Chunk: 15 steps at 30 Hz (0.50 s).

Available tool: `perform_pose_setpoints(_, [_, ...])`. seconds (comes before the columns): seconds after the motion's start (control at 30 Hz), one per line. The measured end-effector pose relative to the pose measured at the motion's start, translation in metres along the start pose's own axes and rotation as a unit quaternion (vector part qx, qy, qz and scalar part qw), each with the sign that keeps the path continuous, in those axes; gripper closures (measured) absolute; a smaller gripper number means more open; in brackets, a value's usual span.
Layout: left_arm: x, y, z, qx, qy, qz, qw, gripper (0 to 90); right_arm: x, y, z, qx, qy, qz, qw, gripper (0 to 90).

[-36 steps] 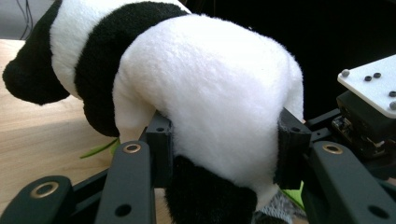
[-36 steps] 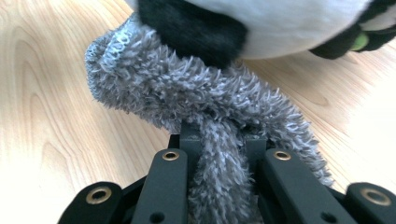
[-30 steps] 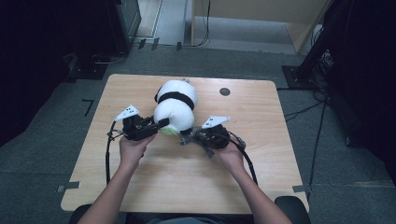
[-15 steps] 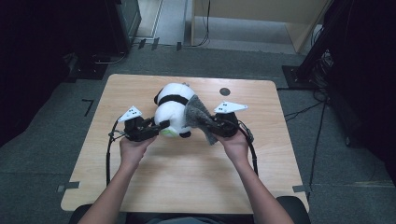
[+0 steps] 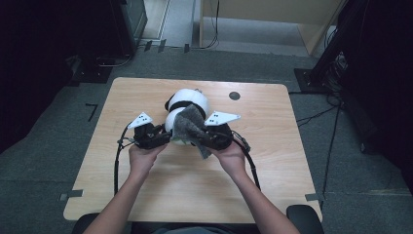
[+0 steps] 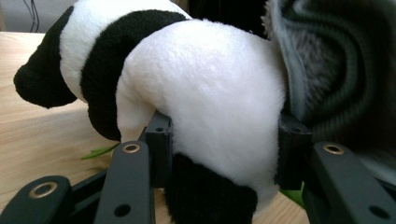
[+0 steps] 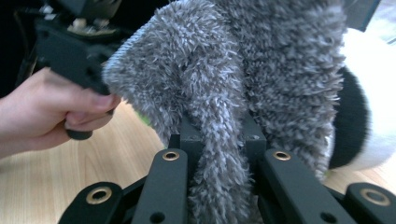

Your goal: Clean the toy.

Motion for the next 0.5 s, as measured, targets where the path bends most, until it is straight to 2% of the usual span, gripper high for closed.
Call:
perform_pose_setpoints(0.17, [-0.001, -0.001, -0.001, -0.002, -0.003, -0.002, 1.0, 51.8, 0.018, 0.008, 0.011, 0.013, -0.04, -0.005, 0.9991, 78.3])
perform_pose_setpoints(0.27, [-0.001, -0.003, -0.003, -0.004, -0.012, 0.0, 0.9999, 51.8, 0.022, 0.01, 0.015, 0.014, -0.036, -0.011, 0.9992, 78.3])
perform_pose_setpoints(0.43, [0.0, -0.004, -0.004, -0.003, -0.01, -0.004, 0.9999, 51.9, 0.024, 0.015, 0.022, 0.022, -0.045, -0.014, 0.9986, 78.6])
perform_pose_setpoints(0.5, [0.0, -0.004, -0.004, -0.001, -0.007, -0.006, 1.0, 51.9, 0.024, 0.016, 0.024, 0.023, -0.041, -0.018, 0.9987, 78.6])
Point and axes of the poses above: each handheld gripper's, and its own axes: y roughly forward along the jaws, z roughly out of its underside, x roughly to its left, the point moved 8 cm from there along y, roughly forward along the jaws, and after that the axes turned 12 degrees about z, right-handed, at the moved point
